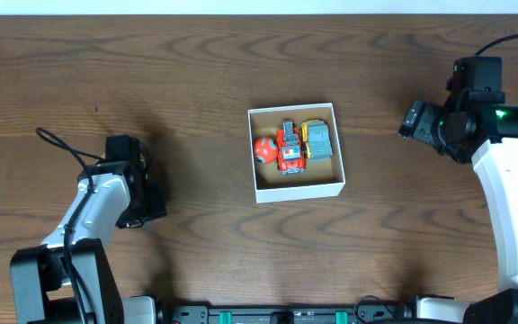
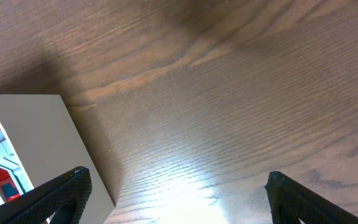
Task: Pack container
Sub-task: 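Grasp the 2x2 colour cube with the left gripper, then carry the cube with the left gripper into the box and release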
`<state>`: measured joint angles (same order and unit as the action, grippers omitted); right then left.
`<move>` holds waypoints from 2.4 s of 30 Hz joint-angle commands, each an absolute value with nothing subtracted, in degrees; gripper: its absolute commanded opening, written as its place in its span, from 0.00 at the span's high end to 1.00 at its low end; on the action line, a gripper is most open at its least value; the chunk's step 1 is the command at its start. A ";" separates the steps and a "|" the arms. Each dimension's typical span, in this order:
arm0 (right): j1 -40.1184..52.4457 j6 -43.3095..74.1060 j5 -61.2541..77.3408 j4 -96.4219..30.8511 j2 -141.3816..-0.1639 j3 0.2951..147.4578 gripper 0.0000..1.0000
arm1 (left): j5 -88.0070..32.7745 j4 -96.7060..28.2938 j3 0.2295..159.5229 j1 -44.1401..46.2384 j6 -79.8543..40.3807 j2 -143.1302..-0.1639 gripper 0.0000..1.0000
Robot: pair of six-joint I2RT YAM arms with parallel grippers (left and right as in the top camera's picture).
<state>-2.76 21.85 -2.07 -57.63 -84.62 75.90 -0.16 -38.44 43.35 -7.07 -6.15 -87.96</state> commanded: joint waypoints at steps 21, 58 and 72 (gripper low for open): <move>-2.98 20.93 -1.89 -57.89 -84.75 75.59 0.07 | -7.53 -35.64 60.18 23.59 -4.80 -71.40 0.94; -2.98 20.71 -1.89 -58.92 -84.77 75.57 0.07 | -5.58 -8.49 60.18 45.41 13.91 -95.04 0.94; -2.98 20.71 -1.89 -59.18 -84.77 75.57 0.07 | -5.54 -13.21 60.18 45.41 13.89 -95.70 0.40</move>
